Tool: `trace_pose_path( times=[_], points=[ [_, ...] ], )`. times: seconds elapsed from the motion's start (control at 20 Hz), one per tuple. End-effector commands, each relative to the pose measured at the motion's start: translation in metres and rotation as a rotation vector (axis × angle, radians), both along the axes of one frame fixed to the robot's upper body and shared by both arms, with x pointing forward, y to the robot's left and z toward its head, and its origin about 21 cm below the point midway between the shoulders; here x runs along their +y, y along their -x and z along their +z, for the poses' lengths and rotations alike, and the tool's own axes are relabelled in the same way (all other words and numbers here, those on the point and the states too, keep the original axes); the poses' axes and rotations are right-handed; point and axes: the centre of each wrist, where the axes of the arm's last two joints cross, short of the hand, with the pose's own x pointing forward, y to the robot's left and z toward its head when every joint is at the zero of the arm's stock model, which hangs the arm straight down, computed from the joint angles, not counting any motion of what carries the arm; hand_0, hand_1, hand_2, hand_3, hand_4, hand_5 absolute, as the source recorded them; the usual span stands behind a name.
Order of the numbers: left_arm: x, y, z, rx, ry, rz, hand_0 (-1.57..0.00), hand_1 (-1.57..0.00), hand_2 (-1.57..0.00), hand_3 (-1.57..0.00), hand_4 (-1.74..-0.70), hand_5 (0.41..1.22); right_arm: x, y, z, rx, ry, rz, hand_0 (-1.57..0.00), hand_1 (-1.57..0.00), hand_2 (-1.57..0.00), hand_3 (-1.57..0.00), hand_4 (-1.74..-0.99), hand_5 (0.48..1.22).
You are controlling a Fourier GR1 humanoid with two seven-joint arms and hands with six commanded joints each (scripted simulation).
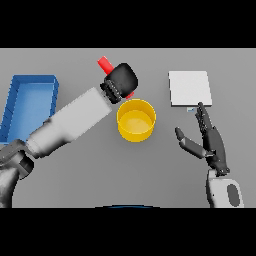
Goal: Pick up the red beaker and tilt it to pour out 1 green nut into yellow bowl. Pick up the yellow bowl and place it on the metallic measuring scale.
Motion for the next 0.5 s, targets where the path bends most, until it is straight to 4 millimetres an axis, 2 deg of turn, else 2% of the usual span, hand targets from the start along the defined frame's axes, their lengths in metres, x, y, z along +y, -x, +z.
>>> trace_pose_path(
  times=[0.0, 0.25, 0.45],
  points=[
    [-0.001, 0.001, -0.002, -0.019, -0.025, -0.02, -1.57, -1.57, -1.57, -1.51, -1.73, 1.221, 0.002, -0.001, 0.003, -0.008, -0.007, 0.004, 0.0, 0.0, 0.0, 0.0, -1.297, 0.602],
    [-0.016, 0.008, -0.006, -0.067, -0.206, -0.096, -1.57, -1.57, -1.57, -1.55, -1.74, 1.221, 0.0, -0.004, 0.003, 0.005, -0.01, 0.002, 0.0, 0.0, 0.0, 0.0, -1.285, 0.605],
    [-0.033, 0.01, -0.005, -0.089, -0.296, -0.121, -1.57, -1.57, -1.57, -1.56, -1.74, 1.221, 0.006, -0.006, 0.003, 0.001, -0.003, -0.01, 0.0, 0.0, 0.0, 0.0, -1.28, 0.601]
  ],
)
